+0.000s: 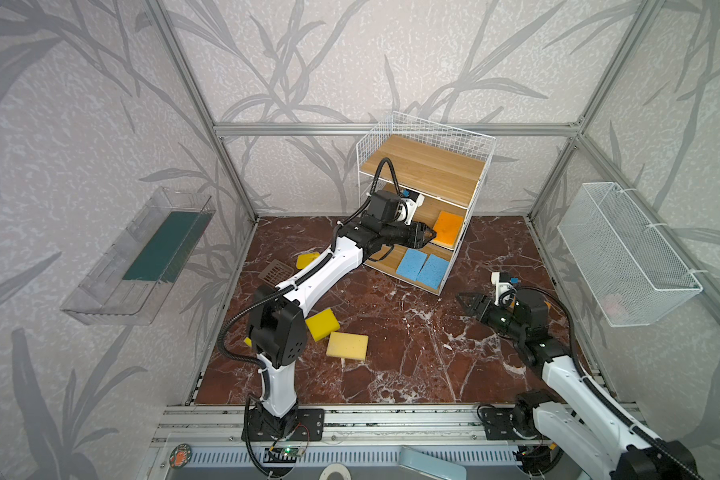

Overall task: Place and organize the cleaning sponges onto the shelf
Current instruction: 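Lower the orange sponge onto the middle shelf and open the left gripper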

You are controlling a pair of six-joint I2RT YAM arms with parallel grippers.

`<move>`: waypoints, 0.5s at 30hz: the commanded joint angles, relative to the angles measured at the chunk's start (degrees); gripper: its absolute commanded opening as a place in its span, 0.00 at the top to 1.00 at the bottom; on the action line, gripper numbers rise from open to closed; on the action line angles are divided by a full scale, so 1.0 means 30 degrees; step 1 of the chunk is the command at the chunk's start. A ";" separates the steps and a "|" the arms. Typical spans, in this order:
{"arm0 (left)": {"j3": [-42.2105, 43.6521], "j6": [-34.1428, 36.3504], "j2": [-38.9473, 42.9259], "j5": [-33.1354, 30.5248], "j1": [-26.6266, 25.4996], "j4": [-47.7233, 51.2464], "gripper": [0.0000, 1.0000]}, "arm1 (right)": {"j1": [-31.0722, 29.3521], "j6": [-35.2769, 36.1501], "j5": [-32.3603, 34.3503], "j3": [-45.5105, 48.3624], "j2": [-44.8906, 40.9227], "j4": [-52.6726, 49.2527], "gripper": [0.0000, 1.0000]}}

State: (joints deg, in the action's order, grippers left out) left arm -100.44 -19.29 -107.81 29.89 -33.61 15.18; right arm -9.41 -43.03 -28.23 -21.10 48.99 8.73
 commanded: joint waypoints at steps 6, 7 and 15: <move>0.4044 -0.0387 0.3210 -0.2810 0.0201 -0.3023 0.53 | 0.0088 0.0034 -0.0242 0.0091 -0.0425 0.0107 0.31; 0.4646 -0.0496 0.3544 -0.3016 0.0188 -0.3539 0.53 | 0.0090 0.0003 -0.0255 0.0091 -0.0437 0.0144 0.31; 0.6755 -0.1109 0.4501 -0.2670 -0.0025 -0.5284 0.80 | 0.0090 -0.0178 -0.0317 0.0208 -0.0364 0.0312 0.31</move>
State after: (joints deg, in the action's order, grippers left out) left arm -80.79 -21.96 -95.37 21.85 -33.39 2.87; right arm -9.41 -43.24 -28.53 -21.08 48.49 8.75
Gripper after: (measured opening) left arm 0.221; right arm 0.689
